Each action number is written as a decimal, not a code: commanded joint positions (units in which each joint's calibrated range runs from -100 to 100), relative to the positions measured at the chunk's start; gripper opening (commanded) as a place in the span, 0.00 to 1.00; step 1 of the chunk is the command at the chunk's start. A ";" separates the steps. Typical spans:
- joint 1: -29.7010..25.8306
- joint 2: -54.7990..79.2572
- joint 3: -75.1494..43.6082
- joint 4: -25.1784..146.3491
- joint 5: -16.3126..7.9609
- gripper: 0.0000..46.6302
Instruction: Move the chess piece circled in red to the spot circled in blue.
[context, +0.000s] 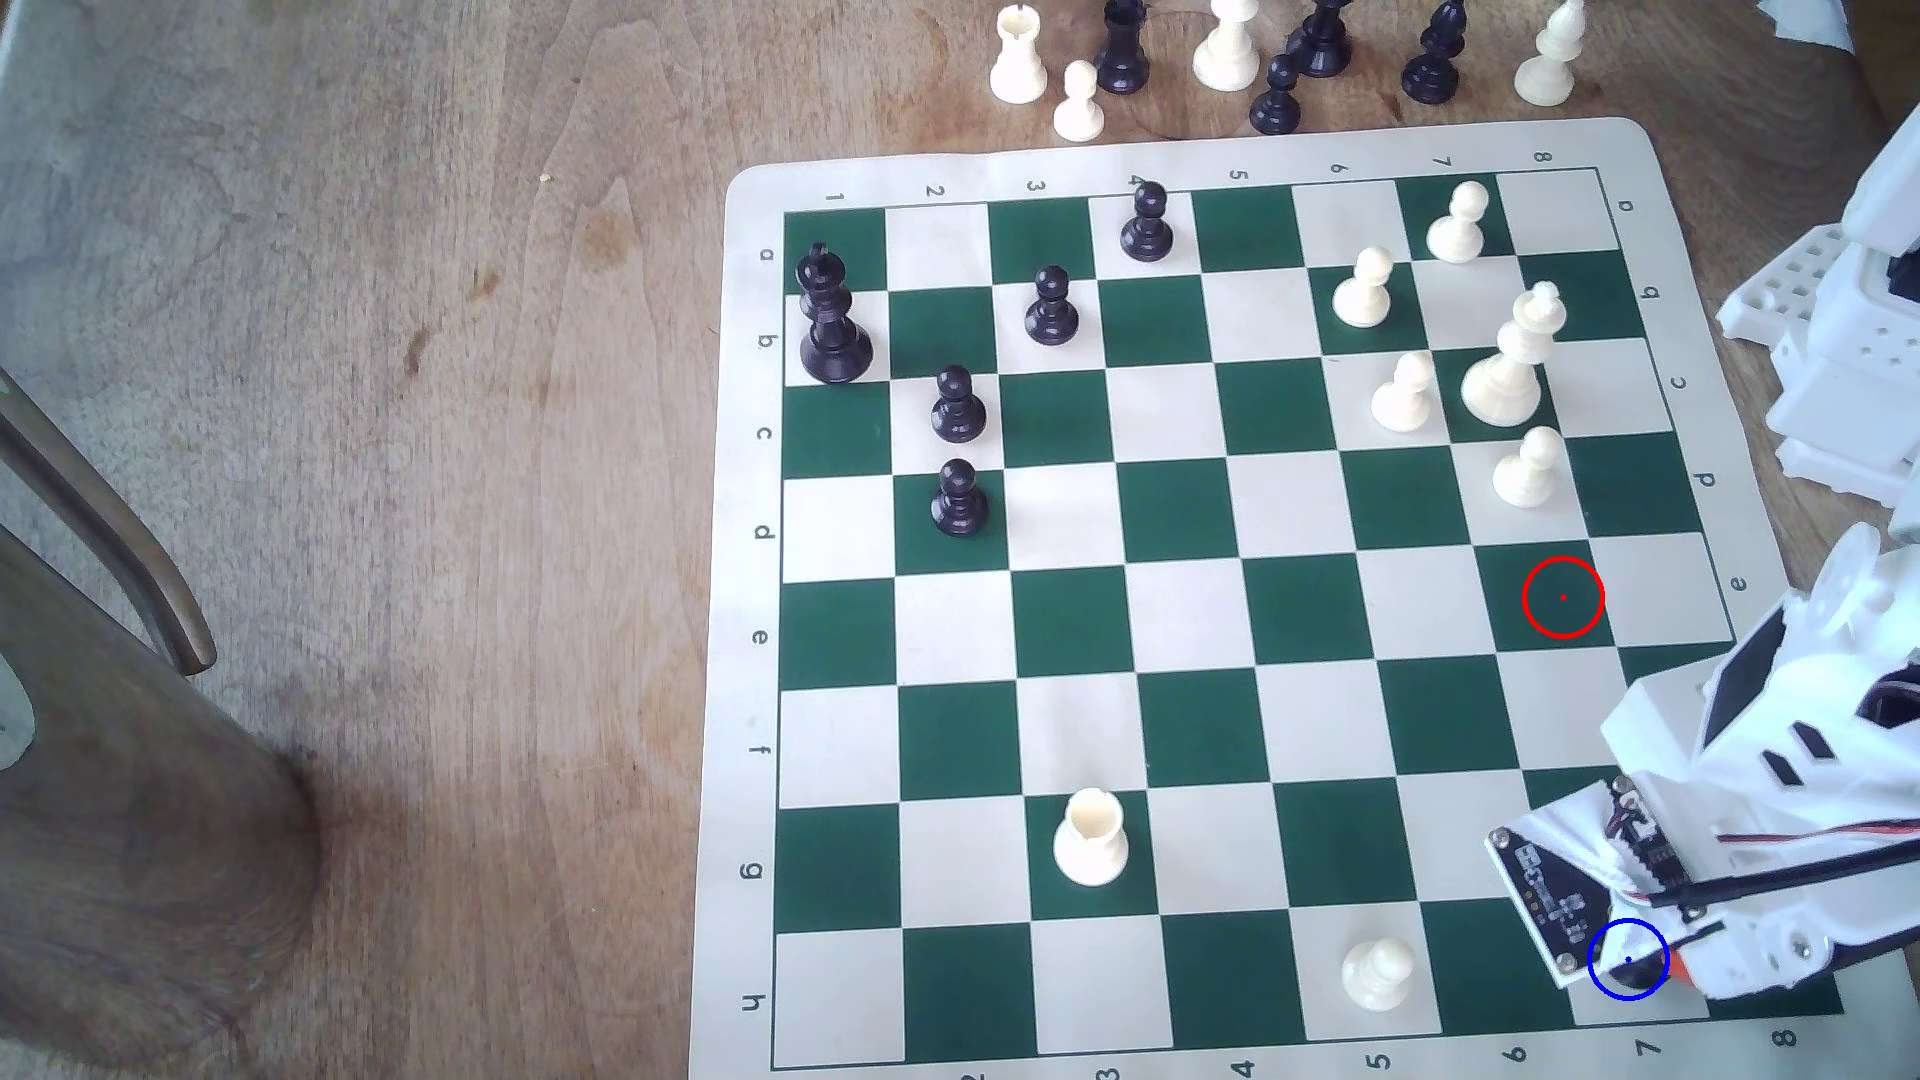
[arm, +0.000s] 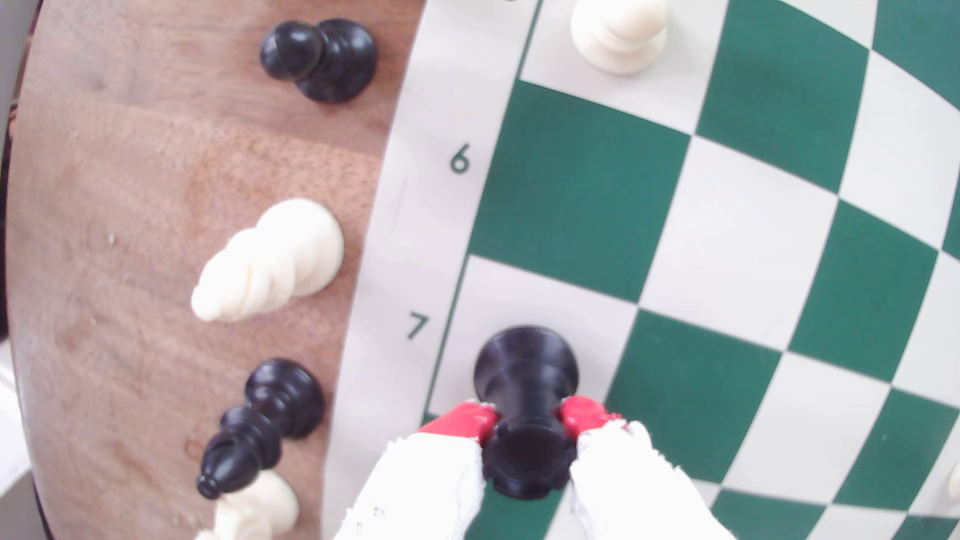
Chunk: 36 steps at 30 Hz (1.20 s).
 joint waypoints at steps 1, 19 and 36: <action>0.15 -0.63 -0.70 -1.60 -0.49 0.00; 5.62 -4.20 -0.15 8.80 4.00 0.75; 34.17 -33.15 16.07 -3.64 7.37 0.35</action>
